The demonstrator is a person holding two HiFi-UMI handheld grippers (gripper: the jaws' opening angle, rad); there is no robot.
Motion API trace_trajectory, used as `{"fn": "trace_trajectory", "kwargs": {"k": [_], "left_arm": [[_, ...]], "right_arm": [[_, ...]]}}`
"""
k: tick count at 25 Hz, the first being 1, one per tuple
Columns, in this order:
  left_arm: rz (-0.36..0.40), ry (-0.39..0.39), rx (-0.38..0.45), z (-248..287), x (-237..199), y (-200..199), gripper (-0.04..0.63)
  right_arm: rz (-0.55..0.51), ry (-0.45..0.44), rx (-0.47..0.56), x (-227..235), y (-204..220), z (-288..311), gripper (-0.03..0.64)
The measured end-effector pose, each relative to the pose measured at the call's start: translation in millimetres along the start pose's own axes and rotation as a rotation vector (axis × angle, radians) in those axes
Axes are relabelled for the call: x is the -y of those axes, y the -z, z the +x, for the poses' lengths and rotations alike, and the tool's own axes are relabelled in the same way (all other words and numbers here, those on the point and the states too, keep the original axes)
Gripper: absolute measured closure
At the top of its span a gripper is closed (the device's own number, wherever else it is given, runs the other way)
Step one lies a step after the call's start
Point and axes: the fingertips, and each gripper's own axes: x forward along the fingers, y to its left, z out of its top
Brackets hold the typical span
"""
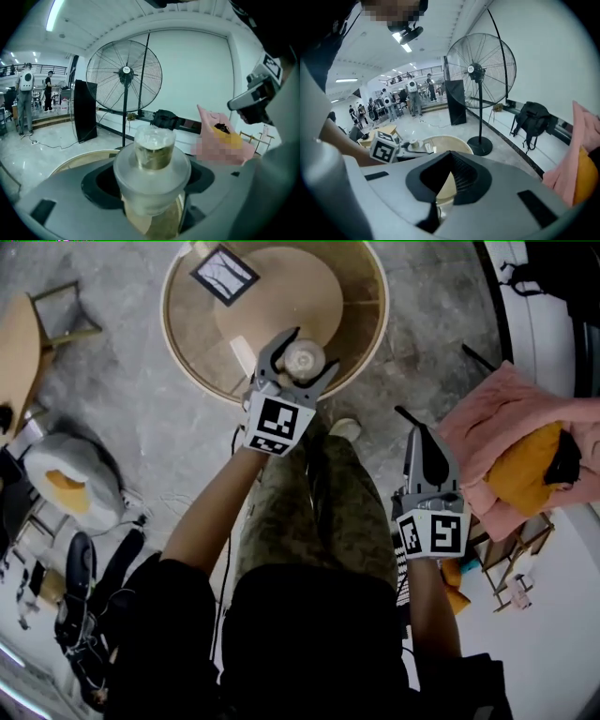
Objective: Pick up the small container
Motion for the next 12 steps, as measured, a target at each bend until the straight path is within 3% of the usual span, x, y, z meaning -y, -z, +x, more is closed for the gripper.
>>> {"fn": "trace_trajectory", "kwargs": {"k": [8,12], "left_arm": [[-0.050,-0.051,0.014,-134,1,-125,0.241],[-0.106,-0.086,0.021,-185,8,-169,0.241]], "right_arm": [[-0.076,-0.020,0.136,-37,-133,-49,0.595],[-0.043,-0.022,0.185,-55,-187,-83,0.595]]}}
